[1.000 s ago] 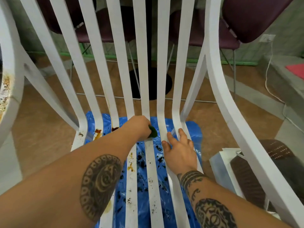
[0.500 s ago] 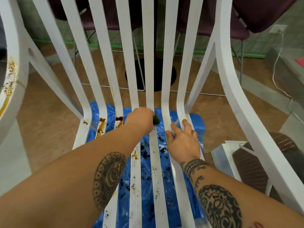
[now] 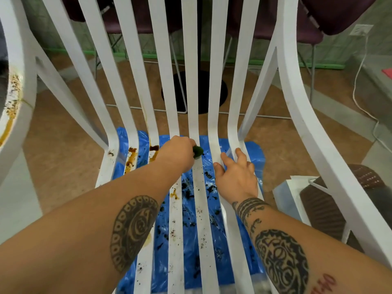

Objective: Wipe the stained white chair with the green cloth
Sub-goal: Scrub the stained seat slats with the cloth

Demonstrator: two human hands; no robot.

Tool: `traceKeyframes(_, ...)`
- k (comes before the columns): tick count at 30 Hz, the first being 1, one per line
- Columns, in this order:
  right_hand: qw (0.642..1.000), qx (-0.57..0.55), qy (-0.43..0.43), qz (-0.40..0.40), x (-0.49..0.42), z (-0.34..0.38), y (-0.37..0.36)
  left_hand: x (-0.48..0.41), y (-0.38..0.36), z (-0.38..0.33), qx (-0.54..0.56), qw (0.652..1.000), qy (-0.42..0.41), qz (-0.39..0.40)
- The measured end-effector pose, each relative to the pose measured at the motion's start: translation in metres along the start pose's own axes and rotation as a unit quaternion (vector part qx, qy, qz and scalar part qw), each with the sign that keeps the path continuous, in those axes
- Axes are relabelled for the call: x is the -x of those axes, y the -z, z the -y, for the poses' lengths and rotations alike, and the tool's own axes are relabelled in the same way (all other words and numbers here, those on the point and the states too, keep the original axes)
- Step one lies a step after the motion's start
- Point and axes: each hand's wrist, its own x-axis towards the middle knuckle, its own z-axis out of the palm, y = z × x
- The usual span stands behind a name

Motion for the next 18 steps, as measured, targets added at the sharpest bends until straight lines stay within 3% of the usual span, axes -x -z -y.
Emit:
traceKeyframes(13,1.0,-0.021,-0.001,0.02,0.002,0.001,0.007,0.057,-0.004,-0.024,-0.05,0.992,-0.077,0.086)
traceKeyframes(18,0.997,-0.041,0.027,0.058,0.017,-0.006,0.016,0.058,-0.004,-0.009,0.046,0.997,-0.038,0.053)
